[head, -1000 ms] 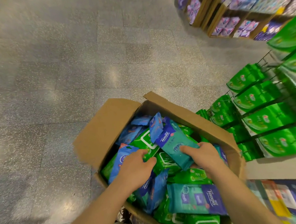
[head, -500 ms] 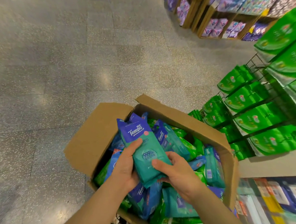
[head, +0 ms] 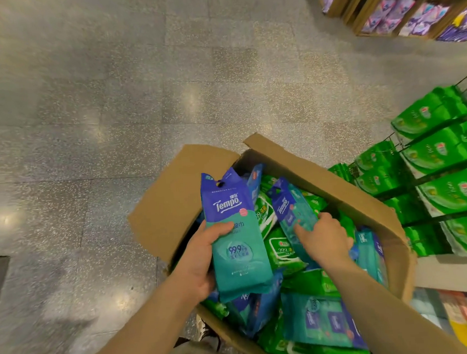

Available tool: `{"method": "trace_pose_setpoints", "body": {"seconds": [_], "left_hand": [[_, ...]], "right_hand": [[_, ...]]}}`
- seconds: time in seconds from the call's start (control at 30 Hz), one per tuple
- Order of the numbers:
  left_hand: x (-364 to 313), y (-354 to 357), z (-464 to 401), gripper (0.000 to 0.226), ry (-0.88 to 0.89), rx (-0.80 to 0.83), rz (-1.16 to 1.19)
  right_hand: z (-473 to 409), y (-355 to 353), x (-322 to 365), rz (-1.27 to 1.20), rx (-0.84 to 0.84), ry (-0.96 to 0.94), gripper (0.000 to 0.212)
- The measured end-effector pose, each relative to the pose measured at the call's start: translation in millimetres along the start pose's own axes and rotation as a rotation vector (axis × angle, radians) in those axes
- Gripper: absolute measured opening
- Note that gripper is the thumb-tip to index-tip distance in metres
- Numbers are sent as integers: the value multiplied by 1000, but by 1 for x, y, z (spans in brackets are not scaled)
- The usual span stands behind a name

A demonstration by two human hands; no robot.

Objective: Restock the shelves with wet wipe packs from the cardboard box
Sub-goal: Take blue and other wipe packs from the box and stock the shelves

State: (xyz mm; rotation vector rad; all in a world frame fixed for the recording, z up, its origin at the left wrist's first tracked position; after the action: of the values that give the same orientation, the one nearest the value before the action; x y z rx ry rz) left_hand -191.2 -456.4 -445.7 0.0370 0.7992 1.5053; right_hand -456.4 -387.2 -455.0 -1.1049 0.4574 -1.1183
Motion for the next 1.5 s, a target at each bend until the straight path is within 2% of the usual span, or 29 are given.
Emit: {"method": "trace_pose_setpoints", "body": {"seconds": [0.13,0.23,0.4,0.57,0.63,0.73,0.87,1.03,1.2,1.3,1.4,1.5], "left_hand": [[6,-7,3,70,-4,-40,-16],[9,-8,5,73,17,-57,-26],[16,6,8,70,57,-36,-16],[40,20,4,72,15,-70,-65],[49,31,4,63,15,-65,-92],[58,47,4,50,52,-75,-158],[68,79,13,51,49,-49,-197],[78,121,29,66,56,80,-191],[94,140,43,71,53,132,-183],[101,144,46,66,62,127,-167],[104,141,45,78,95,80,-203],[104,137,43,74,115,49,-239]], "right_hand": [[-5,6,-1,55,43,38,71],[-6,11,-3,-48,130,17,57],[9,-19,-1,-61,58,-113,53],[41,-66,-11,-427,-12,-116,48],[62,-84,-19,-639,-31,-90,40],[97,-99,-26,-887,7,-98,27],[130,-92,-36,-1022,139,-107,30],[148,-90,-54,-1004,173,-131,25],[161,-95,-66,-927,204,-250,23],[159,-101,-72,-776,155,-352,15],[156,-99,-76,-650,148,-417,7],[153,-95,-82,-567,132,-464,17]]}}
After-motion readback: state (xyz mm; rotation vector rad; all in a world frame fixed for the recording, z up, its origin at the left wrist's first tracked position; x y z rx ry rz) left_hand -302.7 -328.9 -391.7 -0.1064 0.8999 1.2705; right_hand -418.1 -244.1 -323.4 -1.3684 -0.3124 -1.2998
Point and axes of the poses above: each hand's wrist, its own z-axis away from the middle knuckle, its own y-axis out of the palm, x = y × z, the point moved 9 cm from there along -z, towards the middle knuckle, and after that the axes turned 8 degrees about -z, right-handed, at the moved point
